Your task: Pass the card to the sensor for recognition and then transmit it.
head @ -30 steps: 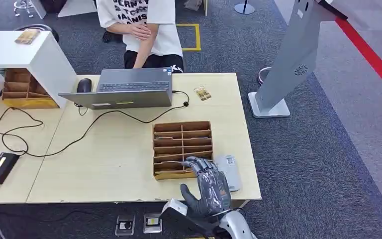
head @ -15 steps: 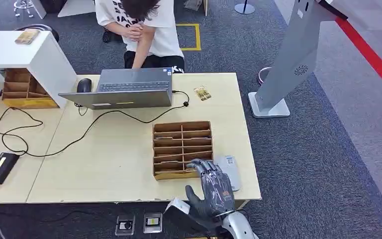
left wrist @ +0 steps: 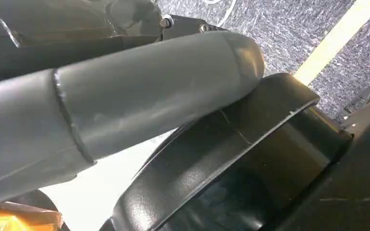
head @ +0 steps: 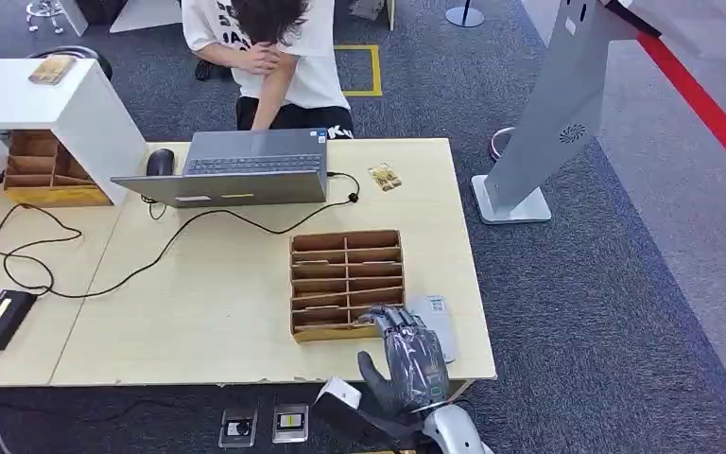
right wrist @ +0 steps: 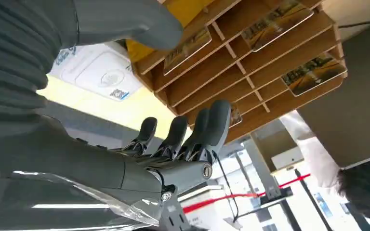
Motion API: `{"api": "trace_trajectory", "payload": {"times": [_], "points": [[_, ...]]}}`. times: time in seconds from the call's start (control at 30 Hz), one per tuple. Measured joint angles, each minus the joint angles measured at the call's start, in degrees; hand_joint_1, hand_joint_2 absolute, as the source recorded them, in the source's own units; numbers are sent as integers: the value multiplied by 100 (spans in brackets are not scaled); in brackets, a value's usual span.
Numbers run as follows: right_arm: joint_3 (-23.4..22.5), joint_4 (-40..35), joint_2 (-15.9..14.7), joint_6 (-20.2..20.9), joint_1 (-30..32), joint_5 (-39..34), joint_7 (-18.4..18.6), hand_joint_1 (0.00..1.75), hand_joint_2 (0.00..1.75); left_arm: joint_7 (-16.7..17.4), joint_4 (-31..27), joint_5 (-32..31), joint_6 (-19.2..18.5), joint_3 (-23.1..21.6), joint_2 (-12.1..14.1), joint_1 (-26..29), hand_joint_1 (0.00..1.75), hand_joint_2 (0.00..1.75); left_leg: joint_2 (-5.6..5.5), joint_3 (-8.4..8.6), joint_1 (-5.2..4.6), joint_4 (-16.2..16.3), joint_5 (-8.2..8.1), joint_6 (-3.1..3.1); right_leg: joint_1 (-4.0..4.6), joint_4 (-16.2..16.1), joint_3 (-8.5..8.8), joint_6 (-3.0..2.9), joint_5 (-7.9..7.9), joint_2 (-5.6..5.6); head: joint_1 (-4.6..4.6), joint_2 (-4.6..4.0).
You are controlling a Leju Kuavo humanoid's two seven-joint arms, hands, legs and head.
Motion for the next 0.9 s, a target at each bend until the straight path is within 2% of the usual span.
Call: {"api": "trace_trajectory", "payload": {"times": [0.43,0.6,0.9], "points": [[2,112,42,39,-25,326,-151,59,175,0,0,-37,-22,-11,-2,-14,0,0,0,-1,0,0,0,0,0,0,1,0,0,-1,0,0],[15,181,170,52,-96,274,-382,58,175,0,0,-35,-22,-11,-2,-14,0,0,0,-1,0,0,0,0,0,0,0,0,0,0,0,-2],[114,489,441,54,-320,175,-553,63,175,0,0,-11,-22,-11,-2,-14,0,0,0,-1,0,0,0,0,0,0,1,0,0,-1,0,0]]}}
